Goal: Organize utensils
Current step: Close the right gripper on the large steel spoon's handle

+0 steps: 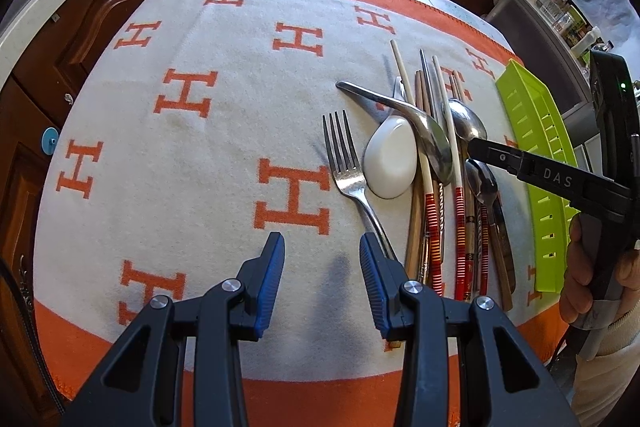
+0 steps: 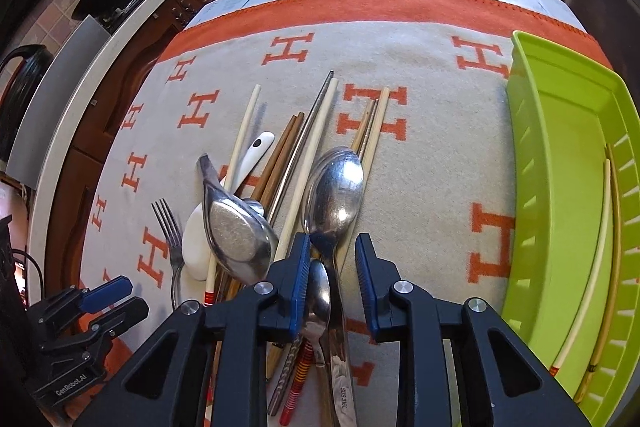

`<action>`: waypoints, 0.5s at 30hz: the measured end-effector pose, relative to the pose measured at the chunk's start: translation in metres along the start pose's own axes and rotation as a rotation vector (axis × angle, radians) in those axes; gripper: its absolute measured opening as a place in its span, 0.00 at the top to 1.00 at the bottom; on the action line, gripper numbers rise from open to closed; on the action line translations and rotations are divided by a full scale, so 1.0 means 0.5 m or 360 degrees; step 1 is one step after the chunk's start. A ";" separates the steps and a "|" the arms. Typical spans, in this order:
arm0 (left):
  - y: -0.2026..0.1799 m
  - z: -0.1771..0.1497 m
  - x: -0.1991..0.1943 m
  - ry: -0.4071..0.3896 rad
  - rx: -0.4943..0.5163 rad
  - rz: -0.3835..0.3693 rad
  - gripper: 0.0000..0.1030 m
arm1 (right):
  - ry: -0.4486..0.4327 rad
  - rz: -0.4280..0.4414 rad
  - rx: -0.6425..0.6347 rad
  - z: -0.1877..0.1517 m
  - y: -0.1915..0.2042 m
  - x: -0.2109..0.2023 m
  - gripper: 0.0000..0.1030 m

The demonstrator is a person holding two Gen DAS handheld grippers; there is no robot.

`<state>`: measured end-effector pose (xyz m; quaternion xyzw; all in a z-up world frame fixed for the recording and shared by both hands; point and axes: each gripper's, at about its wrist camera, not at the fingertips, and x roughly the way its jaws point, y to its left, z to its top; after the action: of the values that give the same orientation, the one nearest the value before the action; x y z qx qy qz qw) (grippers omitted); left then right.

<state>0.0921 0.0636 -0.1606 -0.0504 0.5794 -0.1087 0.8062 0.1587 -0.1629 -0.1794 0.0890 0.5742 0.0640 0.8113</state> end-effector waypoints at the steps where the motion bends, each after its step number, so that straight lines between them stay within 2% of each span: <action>1: 0.000 0.000 0.001 0.0004 -0.0001 0.0000 0.64 | -0.0004 0.0004 -0.0014 0.000 0.002 0.001 0.79; 3: 0.000 0.000 0.005 0.0013 -0.0001 -0.0001 0.64 | -0.0020 0.0003 -0.0046 -0.003 0.008 -0.001 0.79; 5: -0.001 0.000 0.008 0.0021 0.0002 -0.0003 0.64 | -0.0050 -0.0035 -0.0104 -0.007 0.020 -0.005 0.85; 12: -0.005 0.001 0.018 0.0037 0.0012 -0.0003 0.64 | -0.0124 -0.0127 -0.0332 -0.025 0.066 -0.009 0.92; 15: -0.005 0.001 0.021 0.0044 0.0012 -0.0003 0.64 | -0.0115 -0.0102 -0.0321 -0.022 0.063 -0.007 0.92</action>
<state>0.0955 0.0586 -0.1697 -0.0464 0.5899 -0.1123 0.7983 0.1473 -0.1321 -0.1730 -0.0093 0.5377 0.0923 0.8380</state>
